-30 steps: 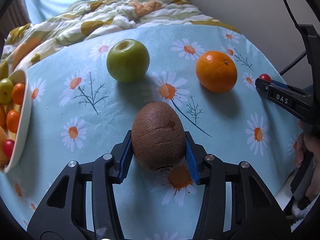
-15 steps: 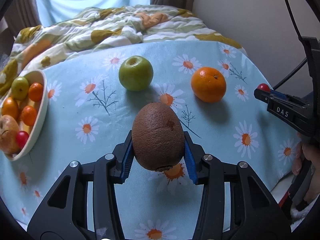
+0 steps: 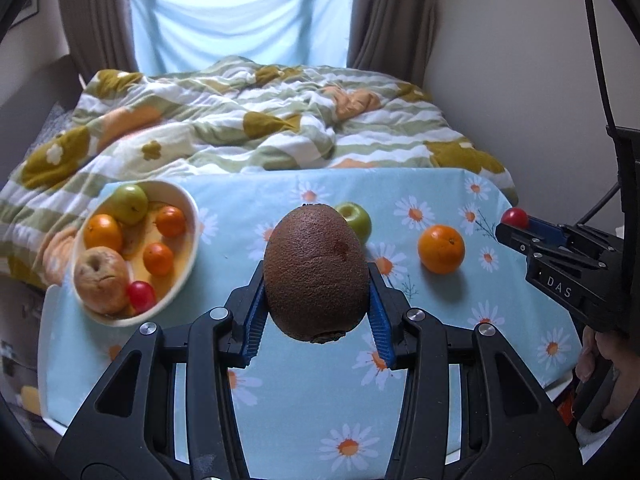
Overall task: Organize fruits
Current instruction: 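Carry the kiwi to the bowl with the left tool while the right tool carries the tomato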
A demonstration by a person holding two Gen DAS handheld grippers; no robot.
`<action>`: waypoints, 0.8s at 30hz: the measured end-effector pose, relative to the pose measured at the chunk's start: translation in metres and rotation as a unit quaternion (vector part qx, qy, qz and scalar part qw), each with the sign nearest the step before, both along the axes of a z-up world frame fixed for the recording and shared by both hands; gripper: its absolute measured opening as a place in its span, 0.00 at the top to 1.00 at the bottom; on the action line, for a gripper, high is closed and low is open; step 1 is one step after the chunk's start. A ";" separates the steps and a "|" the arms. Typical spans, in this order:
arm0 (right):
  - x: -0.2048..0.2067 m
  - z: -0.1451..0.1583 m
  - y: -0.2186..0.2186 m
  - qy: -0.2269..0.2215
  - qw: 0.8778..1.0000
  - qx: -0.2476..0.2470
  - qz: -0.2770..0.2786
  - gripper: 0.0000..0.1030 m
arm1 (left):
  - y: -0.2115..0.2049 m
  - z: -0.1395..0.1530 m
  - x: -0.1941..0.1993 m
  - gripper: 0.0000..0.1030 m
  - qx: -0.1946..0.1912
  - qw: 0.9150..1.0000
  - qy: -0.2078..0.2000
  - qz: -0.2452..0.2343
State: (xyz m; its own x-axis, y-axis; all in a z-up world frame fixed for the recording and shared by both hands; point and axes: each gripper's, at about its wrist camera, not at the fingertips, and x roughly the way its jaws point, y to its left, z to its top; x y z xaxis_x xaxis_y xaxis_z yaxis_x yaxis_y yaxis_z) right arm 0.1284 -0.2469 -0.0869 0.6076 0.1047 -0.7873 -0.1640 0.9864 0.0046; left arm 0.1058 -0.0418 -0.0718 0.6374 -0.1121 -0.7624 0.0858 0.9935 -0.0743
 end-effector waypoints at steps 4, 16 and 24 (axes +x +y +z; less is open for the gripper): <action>0.004 0.012 0.028 -0.006 1.000 0.016 0.022 0.70 | 0.029 0.011 0.005 0.51 -0.002 1.000 -0.011 0.011; 0.017 0.027 0.114 0.006 0.998 0.046 0.034 0.70 | 0.118 0.016 0.035 0.51 -0.001 1.000 -0.006 -0.005; 0.027 0.018 0.165 0.022 0.998 0.051 0.018 0.70 | 0.165 -0.012 0.072 0.51 0.008 0.999 0.018 -0.039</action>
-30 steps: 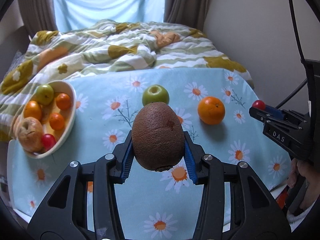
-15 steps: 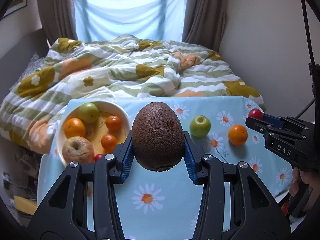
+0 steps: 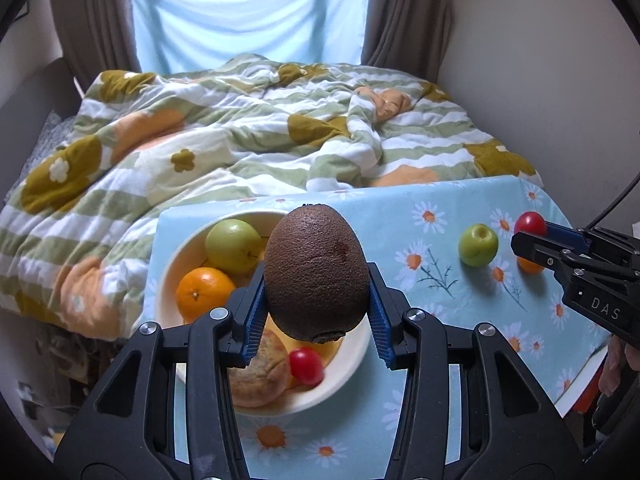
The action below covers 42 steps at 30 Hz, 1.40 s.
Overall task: Organize fruits
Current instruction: 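Carry the kiwi to the bowl with the left tool while the right tool carries the tomato, then release the kiwi in the bowl with the left tool while the right tool releases the tomato there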
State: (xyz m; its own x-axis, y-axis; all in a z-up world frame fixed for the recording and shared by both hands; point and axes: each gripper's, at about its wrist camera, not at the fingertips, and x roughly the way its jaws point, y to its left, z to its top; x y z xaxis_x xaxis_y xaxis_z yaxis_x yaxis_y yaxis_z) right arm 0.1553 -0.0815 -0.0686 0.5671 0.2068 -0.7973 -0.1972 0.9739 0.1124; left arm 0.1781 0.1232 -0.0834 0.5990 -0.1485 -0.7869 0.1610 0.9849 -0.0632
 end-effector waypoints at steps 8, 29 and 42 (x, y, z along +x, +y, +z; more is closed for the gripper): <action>0.011 -0.020 0.039 0.022 1.000 0.004 -0.022 0.70 | 0.027 -0.036 0.035 0.51 0.020 0.998 0.031 -0.049; 0.001 -0.027 0.051 0.038 0.993 -0.010 -0.107 0.70 | 0.024 -0.052 0.045 0.00 0.029 0.989 0.030 -0.142; 0.005 -0.005 0.055 0.015 0.998 -0.012 -0.056 0.70 | 0.042 -0.025 0.012 0.00 0.017 0.996 0.025 -0.084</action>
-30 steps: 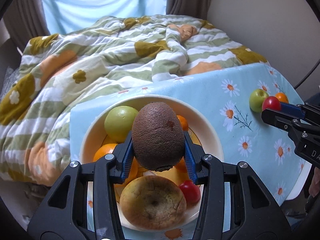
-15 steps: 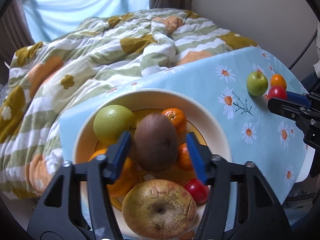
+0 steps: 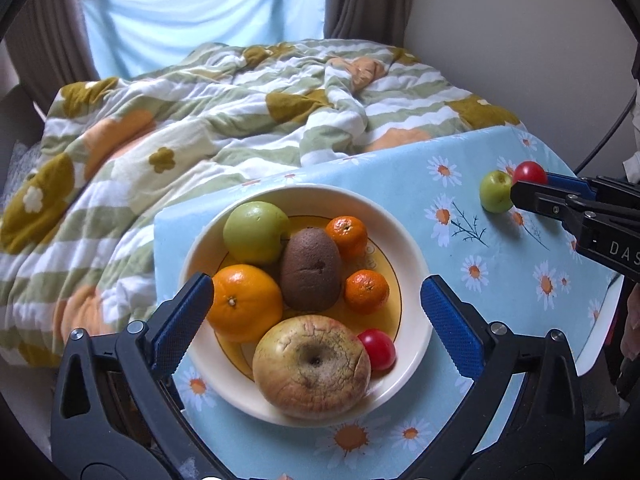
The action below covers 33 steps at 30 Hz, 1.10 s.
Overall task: Organize fruits
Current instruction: 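Release the kiwi in the bowl with the left tool while the right tool releases the tomato there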
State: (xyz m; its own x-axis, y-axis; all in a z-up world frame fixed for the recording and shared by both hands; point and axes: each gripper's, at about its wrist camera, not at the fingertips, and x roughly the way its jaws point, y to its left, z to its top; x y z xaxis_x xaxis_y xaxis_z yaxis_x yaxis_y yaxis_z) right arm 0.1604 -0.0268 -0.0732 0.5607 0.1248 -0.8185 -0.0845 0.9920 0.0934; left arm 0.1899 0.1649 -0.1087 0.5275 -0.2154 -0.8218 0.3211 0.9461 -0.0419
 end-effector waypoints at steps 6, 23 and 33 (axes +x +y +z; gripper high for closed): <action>0.011 0.005 0.011 -0.003 0.999 0.009 0.053 0.70 | 0.011 0.007 -0.019 0.00 0.000 0.999 0.004 0.047; 0.038 -0.039 0.063 0.049 0.976 0.025 0.213 0.70 | 0.041 0.002 -0.069 0.00 -0.005 0.986 0.017 0.165; 0.042 -0.059 0.073 0.056 0.970 0.021 0.235 0.70 | 0.035 -0.011 -0.073 0.00 -0.008 0.984 0.026 0.174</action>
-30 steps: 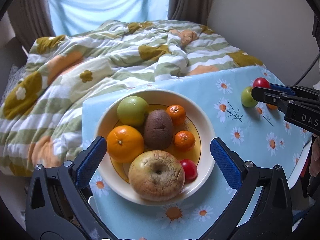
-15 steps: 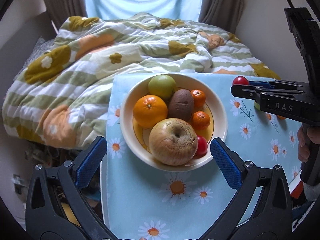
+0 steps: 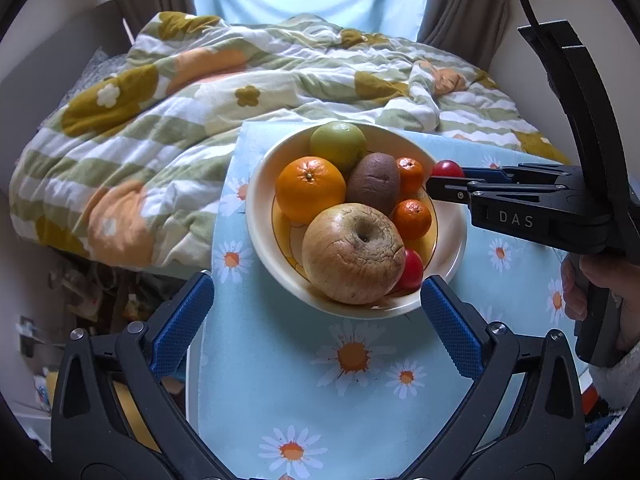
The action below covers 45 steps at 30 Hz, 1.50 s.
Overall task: Organize fruits
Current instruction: 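Release the kiwi in the bowl with the left tool while the right tool releases the tomato there, then move both open tools toward the green apple and the orange on the cloth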
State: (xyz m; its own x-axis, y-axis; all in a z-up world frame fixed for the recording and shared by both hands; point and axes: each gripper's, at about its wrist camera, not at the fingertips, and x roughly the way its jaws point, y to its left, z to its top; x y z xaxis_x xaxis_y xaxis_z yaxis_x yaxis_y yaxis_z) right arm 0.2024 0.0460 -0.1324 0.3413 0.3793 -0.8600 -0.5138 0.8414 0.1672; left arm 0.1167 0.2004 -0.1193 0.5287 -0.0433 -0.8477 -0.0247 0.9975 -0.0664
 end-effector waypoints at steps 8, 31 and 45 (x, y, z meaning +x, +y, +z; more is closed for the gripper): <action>-0.003 0.010 -0.001 -0.022 1.000 0.011 -0.007 0.12 | -0.004 0.002 -0.003 0.00 -0.001 1.000 -0.003 -0.001; -0.047 0.083 -0.045 -0.062 0.993 0.021 -0.099 0.01 | -0.009 0.061 -0.007 0.00 -0.002 0.997 -0.036 -0.067; -0.070 0.110 -0.144 -0.077 0.981 -0.008 -0.178 0.01 | -0.074 0.085 0.020 0.00 0.008 0.992 -0.056 -0.110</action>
